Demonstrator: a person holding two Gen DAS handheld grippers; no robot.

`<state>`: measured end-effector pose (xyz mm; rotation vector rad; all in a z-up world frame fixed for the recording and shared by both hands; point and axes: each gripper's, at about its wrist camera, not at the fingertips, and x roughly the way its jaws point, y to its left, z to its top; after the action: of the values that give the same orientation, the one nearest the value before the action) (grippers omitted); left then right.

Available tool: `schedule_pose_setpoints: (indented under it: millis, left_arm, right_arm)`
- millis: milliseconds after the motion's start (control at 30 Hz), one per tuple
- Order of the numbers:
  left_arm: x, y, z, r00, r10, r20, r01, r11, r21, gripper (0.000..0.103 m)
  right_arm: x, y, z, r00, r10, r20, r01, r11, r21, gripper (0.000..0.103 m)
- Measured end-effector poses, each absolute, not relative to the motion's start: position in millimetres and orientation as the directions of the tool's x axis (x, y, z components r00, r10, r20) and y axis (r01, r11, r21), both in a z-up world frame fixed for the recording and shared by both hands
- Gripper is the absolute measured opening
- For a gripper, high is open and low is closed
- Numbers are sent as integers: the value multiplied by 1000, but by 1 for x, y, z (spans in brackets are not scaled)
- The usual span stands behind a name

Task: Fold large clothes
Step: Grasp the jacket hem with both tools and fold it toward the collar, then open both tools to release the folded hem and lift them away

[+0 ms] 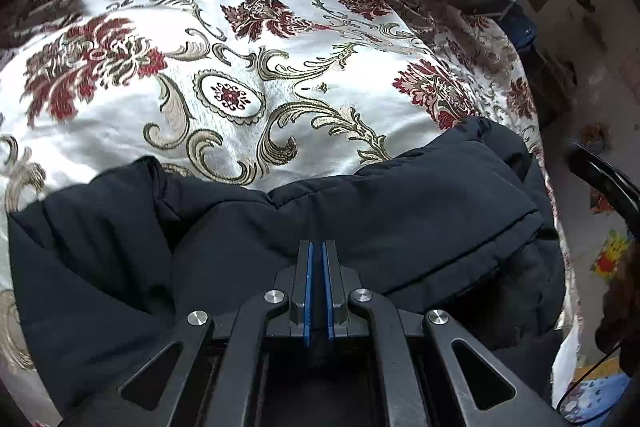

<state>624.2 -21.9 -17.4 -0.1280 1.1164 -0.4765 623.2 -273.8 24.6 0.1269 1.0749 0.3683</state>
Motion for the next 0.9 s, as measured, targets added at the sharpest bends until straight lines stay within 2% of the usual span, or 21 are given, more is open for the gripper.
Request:
schedule_pose_setpoints:
  millis: [133, 267, 400, 633, 767, 833, 900]
  left_arm:
    - [622, -16, -25, 324, -471, -820, 306, 873, -380, 5]
    - [620, -17, -46, 255, -442, -860, 326, 877, -354, 4]
    - [626, -24, -64, 240, -398, -885, 275, 903, -331, 4]
    - [635, -44, -89, 262, -312, -913, 228, 940, -256, 4]
    - [623, -31, -79, 310, -368, -877, 202, 927, -317, 4]
    - [612, -15, -65, 341, -430, -836, 167, 903, -397, 4]
    - [603, -9, -55, 382, -442, -811, 181, 897, -403, 4]
  right_arm:
    - [621, -275, -20, 329, 323, -887, -153, 946, 287, 1]
    - [620, -265, -40, 301, 276, -913, -186, 956, 227, 0]
    - [623, -252, -54, 366, 227, -903, -225, 963, 151, 0]
    - [618, -254, -55, 484, 234, -843, -225, 964, 139, 0]
    - [590, -264, -27, 527, 215, -822, -208, 971, 120, 0]
    - [577, -267, -28, 540, 169, -824, -193, 978, 74, 0]
    - [576, -268, -35, 545, 148, -825, -178, 982, 59, 0]
